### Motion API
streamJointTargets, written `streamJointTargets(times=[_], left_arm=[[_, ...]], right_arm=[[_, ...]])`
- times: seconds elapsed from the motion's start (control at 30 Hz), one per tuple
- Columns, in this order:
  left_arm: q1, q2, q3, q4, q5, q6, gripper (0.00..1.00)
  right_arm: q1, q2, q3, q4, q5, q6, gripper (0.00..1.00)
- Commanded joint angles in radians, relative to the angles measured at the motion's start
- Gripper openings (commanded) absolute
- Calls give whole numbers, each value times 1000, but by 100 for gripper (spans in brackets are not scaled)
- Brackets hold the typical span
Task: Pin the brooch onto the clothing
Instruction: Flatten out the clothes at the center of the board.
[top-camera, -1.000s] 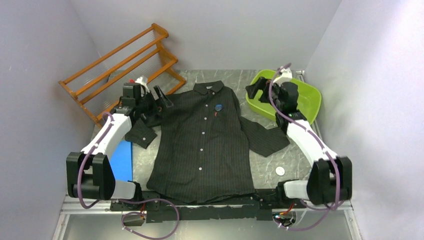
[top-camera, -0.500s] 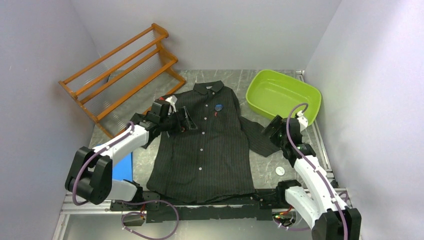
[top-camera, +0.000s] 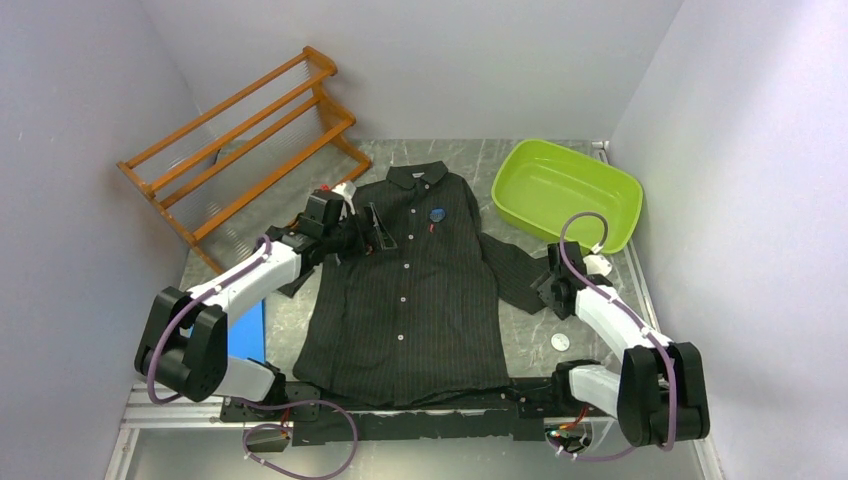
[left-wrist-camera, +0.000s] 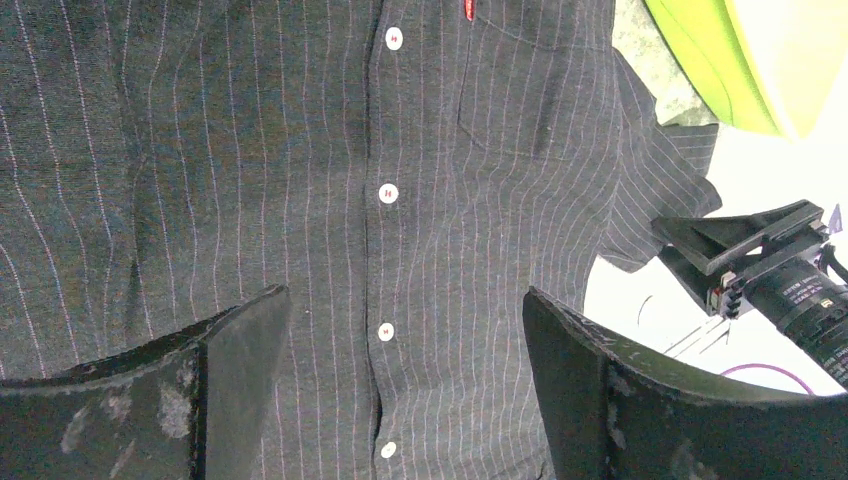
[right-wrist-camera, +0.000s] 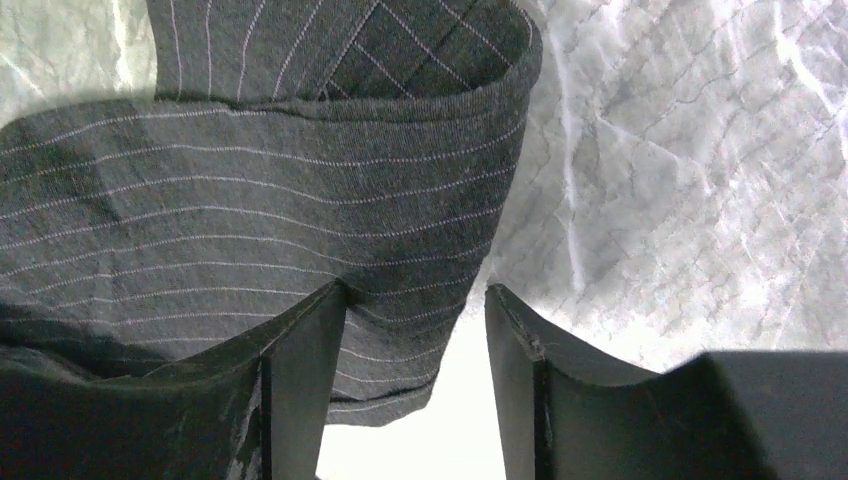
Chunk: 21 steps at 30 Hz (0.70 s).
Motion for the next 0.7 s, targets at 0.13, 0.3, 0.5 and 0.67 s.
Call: streamJointTargets(times=[0.13,0.3,0.5,0.67], left_arm=[[-3,-4,22,25,1,14,89],[-3,15,32,25,3,31,89],[-2,25,31,25,11,42,90],[-3,40,26,39,16,44,90]], right_arm=[[-12,9,-6,47,35,-34,26],[-11,-104,-10,65,12,-127,3],[-11,-231,9,159,-232,-377,0],[-3,-244,69,216,-389,-450,0]])
